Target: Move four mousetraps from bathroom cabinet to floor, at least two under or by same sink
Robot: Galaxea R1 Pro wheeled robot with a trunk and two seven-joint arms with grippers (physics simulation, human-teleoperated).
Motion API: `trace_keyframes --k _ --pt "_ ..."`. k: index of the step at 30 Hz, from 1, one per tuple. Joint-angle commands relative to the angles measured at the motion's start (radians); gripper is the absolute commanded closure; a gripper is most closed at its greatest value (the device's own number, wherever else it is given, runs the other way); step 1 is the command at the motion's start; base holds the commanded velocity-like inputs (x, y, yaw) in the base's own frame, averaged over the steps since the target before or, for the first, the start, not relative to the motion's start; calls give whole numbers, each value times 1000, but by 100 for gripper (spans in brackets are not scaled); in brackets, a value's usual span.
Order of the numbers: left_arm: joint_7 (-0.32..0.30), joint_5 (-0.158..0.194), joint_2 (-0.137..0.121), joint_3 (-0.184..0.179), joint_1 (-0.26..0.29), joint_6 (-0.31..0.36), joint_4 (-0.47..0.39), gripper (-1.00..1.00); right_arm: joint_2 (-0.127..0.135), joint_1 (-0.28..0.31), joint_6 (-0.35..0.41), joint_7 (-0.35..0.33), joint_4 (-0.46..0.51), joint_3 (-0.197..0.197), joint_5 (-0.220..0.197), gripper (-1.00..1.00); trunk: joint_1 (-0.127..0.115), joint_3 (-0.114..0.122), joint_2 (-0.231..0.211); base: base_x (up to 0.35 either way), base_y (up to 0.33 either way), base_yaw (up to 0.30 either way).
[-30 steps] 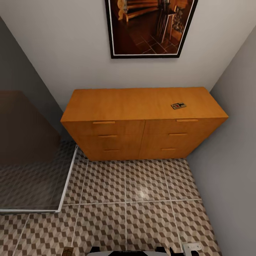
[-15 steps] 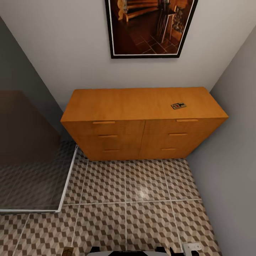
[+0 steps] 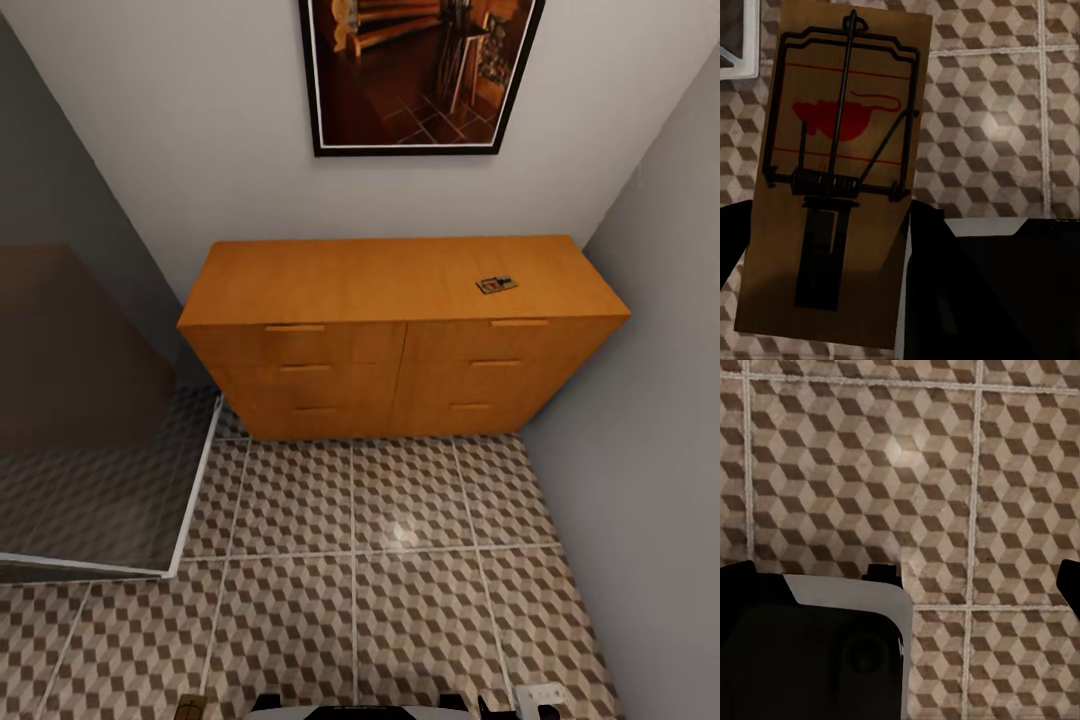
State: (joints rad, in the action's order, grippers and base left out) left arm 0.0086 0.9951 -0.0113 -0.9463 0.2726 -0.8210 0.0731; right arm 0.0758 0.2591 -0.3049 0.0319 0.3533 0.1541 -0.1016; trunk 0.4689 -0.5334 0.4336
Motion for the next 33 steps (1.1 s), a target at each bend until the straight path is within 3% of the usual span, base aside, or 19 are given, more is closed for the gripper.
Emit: trace_keyframes --k 1,7,10,12,15,19,22,23,29,33 --pt "4 1 1 -8 0 -3 2 100 1 0 -3 3 0 8 -10 -100 0 -1 1 -42 0 0" --pt "4 1 2 -8 0 -3 2 100 3 1 4 31 45 6 -8 -100 0 -1 1 -16 0 0" --pt "4 1 3 -8 0 -3 2 100 4 1 68 132 193 6 -7 -100 0 -1 1 -2 0 0" --pt "4 0 3 -8 0 -3 2 100 6 1 190 200 310 5 -7 -100 0 -1 1 0 0 0" --pt "4 0 4 -8 0 -3 2 100 8 1 359 239 471 5 -7 -100 0 -1 1 0 0 0" --pt "4 0 4 -8 0 -3 2 100 13 2 496 255 637 4 -7 -100 0 -1 1 0 0 0" --pt "4 0 4 -8 0 -3 2 100 34 2 589 261 752 2 -7 -100 0 -1 1 0 0 0" --pt "4 0 4 -8 0 -3 2 100 49 3 652 262 812 1 -8 -100 0 -1 1 0 0 0" --pt "3 0 4 -8 0 6 2 100 69 3 789 264 1018 -2 -9 -100 0 -1 1 0 0 0" --pt "2 0 4 -8 0 17 2 100 70 10 854 265 1090 -3 -9 -100 0 -1 1 0 0 0"
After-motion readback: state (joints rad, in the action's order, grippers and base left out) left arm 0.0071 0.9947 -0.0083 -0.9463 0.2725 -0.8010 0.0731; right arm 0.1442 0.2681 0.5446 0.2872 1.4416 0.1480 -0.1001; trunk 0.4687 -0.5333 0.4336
